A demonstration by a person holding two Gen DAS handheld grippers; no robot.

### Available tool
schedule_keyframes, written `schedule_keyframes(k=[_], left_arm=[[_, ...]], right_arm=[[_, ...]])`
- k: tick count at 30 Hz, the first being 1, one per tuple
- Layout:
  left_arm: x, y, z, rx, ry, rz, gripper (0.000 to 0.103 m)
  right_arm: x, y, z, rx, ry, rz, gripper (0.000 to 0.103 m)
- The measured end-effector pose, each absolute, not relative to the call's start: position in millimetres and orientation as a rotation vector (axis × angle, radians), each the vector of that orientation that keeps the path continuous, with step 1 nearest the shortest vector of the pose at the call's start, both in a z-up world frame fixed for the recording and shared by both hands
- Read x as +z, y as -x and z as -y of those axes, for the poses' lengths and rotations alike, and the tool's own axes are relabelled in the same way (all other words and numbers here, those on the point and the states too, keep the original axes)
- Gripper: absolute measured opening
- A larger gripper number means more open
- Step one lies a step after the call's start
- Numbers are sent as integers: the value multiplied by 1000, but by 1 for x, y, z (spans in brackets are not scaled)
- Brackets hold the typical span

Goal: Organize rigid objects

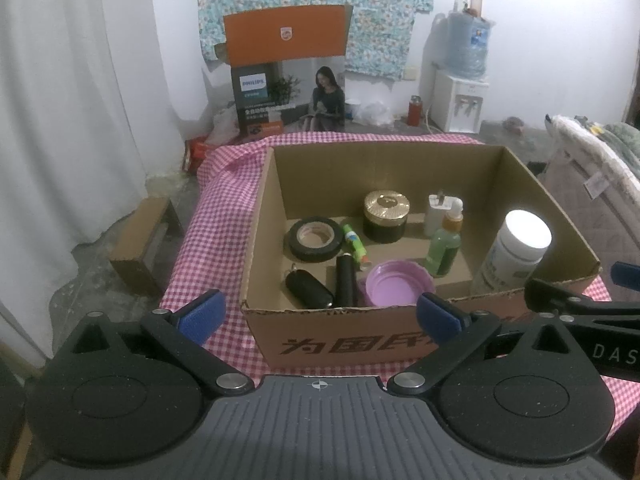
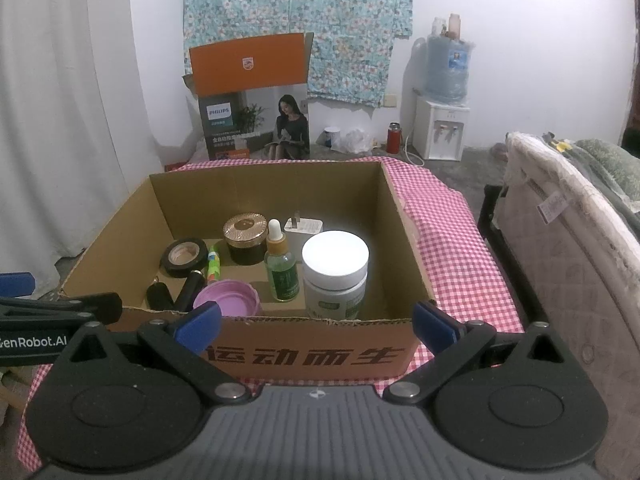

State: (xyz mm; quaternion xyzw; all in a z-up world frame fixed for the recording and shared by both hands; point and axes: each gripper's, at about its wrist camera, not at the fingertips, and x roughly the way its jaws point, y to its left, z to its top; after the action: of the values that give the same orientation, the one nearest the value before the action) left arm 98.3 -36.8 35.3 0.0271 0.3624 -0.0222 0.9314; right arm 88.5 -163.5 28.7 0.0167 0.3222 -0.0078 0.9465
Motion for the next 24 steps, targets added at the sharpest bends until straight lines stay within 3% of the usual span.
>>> schedule_keyframes(k=[24], left_arm=[[36,-97,36,-45,-57,-742,101]], right_arm=[[27,-89,164,-16,-38,-663,103]])
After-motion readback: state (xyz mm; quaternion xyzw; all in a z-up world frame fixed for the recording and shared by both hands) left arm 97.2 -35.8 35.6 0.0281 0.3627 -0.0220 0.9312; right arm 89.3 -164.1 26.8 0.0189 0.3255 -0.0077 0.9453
